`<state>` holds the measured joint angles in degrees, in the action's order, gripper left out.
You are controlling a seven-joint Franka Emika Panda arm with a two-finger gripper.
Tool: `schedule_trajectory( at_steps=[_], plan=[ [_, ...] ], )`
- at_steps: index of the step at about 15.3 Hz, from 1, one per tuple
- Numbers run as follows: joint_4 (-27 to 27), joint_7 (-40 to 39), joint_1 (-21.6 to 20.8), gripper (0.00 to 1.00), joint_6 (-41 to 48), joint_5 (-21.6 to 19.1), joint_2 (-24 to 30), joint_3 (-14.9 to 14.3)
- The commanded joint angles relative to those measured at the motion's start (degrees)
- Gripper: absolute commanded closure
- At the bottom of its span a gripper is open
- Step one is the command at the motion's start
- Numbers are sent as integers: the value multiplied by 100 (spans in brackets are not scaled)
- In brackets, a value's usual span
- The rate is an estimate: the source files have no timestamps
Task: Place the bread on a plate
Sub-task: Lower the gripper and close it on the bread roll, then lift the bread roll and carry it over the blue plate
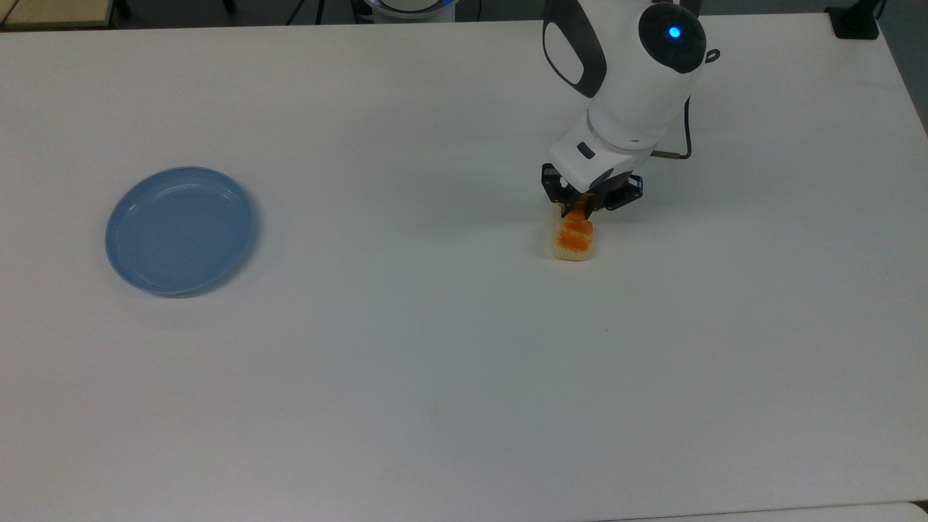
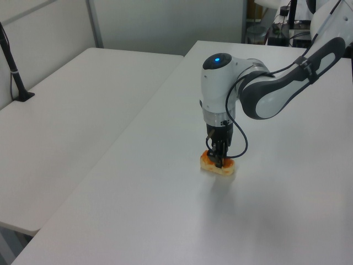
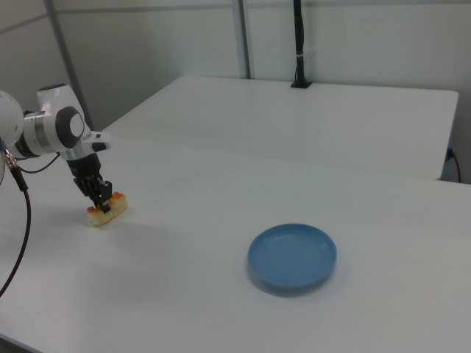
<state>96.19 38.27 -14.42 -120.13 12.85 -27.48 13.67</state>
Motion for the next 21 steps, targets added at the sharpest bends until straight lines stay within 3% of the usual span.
schedule_trajectory(
  at_steps=[1, 10, 13, 17, 19, 21],
  plan=[
    [-38, 145, 9, 77, 25, 122, 154, -31],
    [-134, -275, 1229, 77, 279, 78, 910, -31],
    [-845, -1240, 1809, 77, 1270, -45, 954, -48],
    [-1354, -2410, 2486, 77, 2412, -230, 1271, -136],
    [-1506, -2912, 2759, 77, 2618, -248, 1271, -136],
    [-1524, -3245, 2971, 77, 2565, -178, 1254, -337]
  ],
)
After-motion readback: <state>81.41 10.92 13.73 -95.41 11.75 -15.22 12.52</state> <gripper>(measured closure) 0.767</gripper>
